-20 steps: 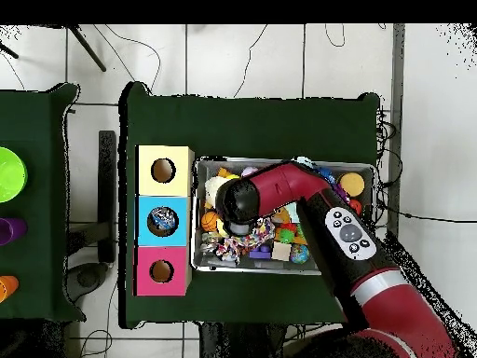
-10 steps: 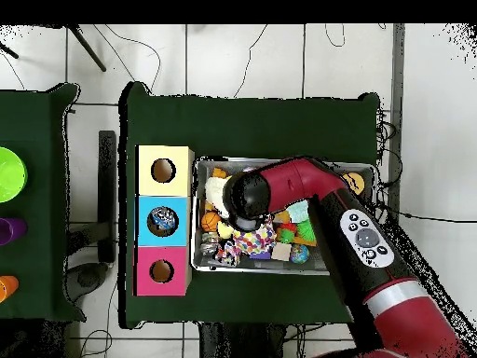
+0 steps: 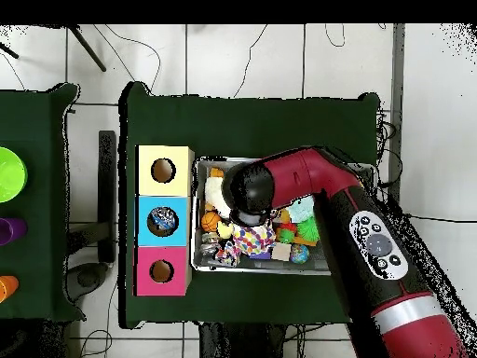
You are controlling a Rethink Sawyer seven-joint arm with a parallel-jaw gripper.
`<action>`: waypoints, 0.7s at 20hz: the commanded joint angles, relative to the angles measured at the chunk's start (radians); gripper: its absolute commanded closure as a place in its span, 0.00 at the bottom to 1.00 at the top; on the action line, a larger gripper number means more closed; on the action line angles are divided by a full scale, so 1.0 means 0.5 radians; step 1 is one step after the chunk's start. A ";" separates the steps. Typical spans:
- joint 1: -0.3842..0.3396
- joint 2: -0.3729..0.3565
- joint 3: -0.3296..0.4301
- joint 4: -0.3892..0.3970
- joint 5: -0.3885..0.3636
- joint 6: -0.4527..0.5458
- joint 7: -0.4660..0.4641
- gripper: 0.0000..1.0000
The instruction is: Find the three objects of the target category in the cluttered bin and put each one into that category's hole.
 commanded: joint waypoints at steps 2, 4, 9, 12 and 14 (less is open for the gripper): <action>0.089 -0.082 0.002 -0.065 0.011 0.193 -0.442 0.00; 0.105 -0.089 -0.012 -0.045 -0.003 0.155 -0.401 0.00; 0.148 -0.058 -0.057 -0.025 -0.041 0.065 -0.317 0.00; 0.193 -0.001 -0.088 -0.047 -0.096 -0.016 -0.251 0.00; 0.209 0.030 -0.104 -0.034 -0.124 -0.099 -0.199 0.00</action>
